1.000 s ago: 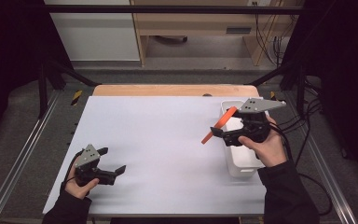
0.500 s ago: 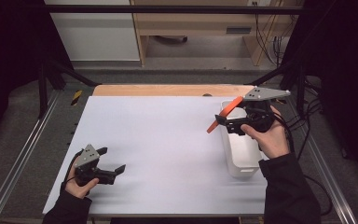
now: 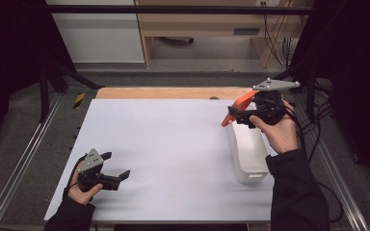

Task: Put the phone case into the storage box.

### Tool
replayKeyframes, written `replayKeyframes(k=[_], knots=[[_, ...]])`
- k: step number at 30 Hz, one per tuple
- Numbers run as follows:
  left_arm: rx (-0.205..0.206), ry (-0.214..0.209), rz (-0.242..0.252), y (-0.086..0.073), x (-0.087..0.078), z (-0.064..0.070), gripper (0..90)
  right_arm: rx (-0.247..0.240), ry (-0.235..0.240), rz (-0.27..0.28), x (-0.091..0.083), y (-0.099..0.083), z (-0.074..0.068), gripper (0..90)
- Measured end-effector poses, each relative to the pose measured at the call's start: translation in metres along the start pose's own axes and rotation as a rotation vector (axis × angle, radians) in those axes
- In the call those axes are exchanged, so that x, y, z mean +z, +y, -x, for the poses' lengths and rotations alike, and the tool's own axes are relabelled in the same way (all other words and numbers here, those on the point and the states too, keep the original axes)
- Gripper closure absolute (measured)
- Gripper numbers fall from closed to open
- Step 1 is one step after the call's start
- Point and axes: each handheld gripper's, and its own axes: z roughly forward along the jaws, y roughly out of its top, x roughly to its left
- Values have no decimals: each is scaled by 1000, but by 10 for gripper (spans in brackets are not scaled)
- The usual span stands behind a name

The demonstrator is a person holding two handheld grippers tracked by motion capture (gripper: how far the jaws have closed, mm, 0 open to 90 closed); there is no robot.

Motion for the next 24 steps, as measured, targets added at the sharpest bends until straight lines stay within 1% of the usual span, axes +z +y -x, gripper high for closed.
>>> replayKeyframes(k=[6,7,9,10,12,17,18,20,24], knots=[[-2,0,1,0,0,0,0,42,-65,-13,6,6,10,157],[-1,-1,0,0,0,0,0,55,-79,-15,7,7,12,156],[0,-1,0,0,1,0,0,59,-93,-18,9,8,15,156],[0,-1,-1,0,1,0,0,71,-104,-21,10,9,16,156],[0,-2,0,0,1,0,0,80,-123,-25,13,11,20,156],[3,-4,0,0,1,0,0,104,-163,-40,19,15,27,156],[3,-5,0,0,1,0,0,103,-170,-39,21,15,28,156],[3,-5,-1,0,2,0,0,116,-184,-48,24,16,30,156],[3,-7,1,0,1,0,0,128,-208,-66,30,17,35,156]])
